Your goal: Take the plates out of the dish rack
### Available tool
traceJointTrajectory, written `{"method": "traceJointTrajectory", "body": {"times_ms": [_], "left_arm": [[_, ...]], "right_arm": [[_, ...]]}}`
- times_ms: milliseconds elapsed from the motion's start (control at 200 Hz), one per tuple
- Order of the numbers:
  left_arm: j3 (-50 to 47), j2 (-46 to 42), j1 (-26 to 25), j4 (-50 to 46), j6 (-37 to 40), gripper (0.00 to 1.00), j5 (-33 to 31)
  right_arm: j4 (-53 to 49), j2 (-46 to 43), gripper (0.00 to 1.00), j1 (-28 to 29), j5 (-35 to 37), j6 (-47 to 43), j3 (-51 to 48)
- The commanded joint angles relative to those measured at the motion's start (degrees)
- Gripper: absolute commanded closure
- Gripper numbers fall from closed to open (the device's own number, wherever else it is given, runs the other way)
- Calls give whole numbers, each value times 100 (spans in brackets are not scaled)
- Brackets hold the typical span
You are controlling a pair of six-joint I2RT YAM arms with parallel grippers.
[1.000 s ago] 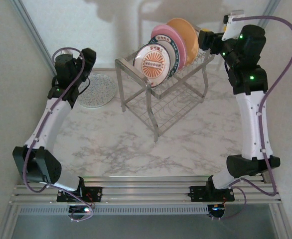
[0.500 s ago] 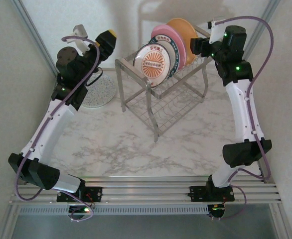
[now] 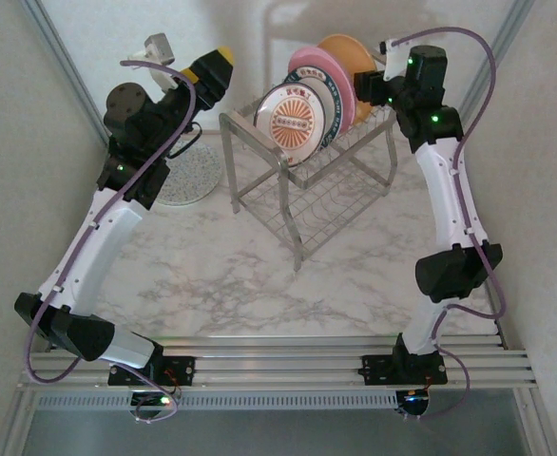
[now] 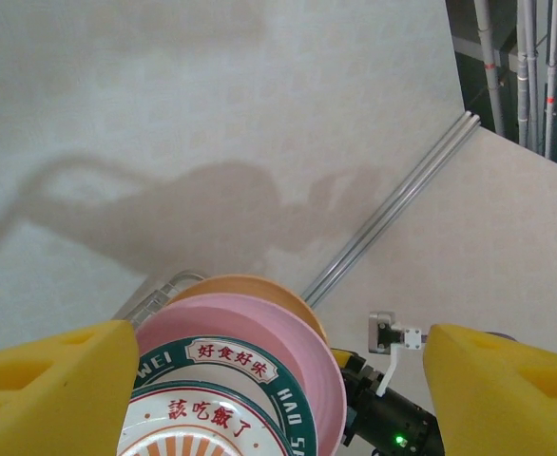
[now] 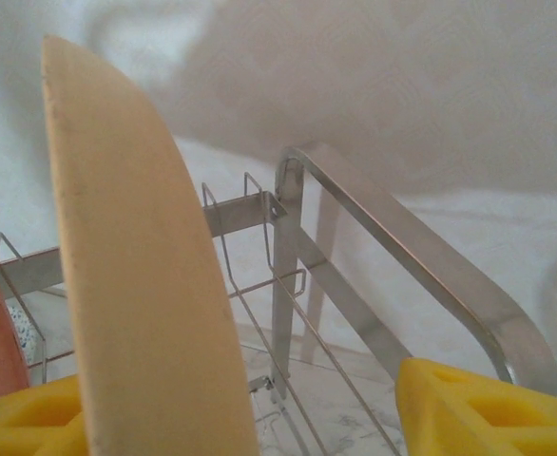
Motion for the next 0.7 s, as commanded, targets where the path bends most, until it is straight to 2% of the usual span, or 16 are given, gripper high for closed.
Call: {"method": "traceJointTrajectory", "body": {"times_ms": [0,415,696], "left_arm": [[141,36,-54,73,85,21,82],[144,74,-58,143,56,21,80],[126,62,-58,143,47,21,107]], "right_arm": [[27,149,38,127,225,-100,267],[1,212,68,324,565,-237,452],[58,127,83,454,747,-303,609]]}}
